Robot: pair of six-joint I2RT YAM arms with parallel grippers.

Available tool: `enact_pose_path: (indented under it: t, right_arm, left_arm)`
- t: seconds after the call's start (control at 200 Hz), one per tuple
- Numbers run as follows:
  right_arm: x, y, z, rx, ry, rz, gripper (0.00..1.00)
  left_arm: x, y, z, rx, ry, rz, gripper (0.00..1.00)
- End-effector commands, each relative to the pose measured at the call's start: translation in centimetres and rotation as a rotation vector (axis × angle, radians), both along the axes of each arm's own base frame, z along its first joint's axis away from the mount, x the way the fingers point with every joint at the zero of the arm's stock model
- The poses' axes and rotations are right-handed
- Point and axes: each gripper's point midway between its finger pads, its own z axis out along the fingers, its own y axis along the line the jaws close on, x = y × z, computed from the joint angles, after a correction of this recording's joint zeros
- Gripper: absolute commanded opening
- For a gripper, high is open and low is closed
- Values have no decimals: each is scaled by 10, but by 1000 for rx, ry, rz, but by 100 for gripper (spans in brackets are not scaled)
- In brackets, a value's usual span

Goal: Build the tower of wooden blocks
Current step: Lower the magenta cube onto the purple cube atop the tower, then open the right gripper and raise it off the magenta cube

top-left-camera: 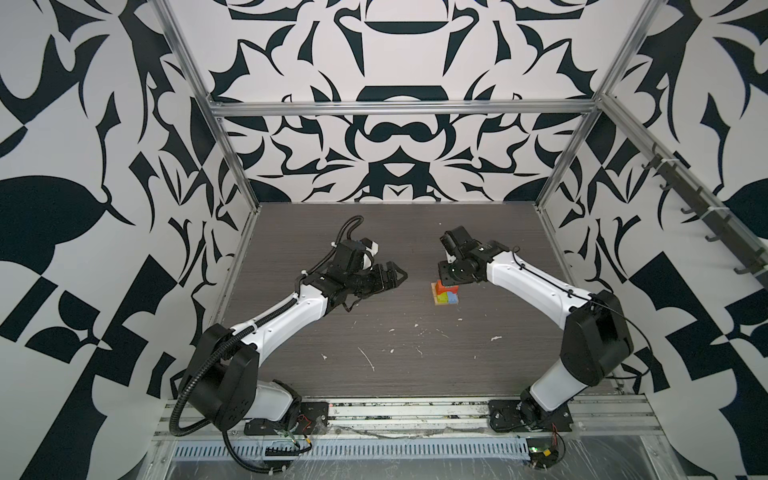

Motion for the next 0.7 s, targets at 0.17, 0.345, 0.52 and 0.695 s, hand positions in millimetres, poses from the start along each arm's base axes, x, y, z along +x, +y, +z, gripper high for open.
enact_pose_path:
  t: [0.17, 0.345, 0.52, 0.695]
  right_arm:
    - [10, 6, 18, 31, -39, -4, 46]
    - [12, 5, 25, 37, -57, -7, 59]
    - [14, 3, 45, 48, -115, -7, 71]
    - [13, -4, 67, 44, -201, -6, 84]
  left_arm:
    - [-3, 4, 3, 3, -11, 4, 95]
    - [-2, 5, 5, 9, -17, 4, 95]
    - [-1, 6, 9, 26, -24, 4, 95]
    - [0, 14, 9, 73, -33, 24, 96]
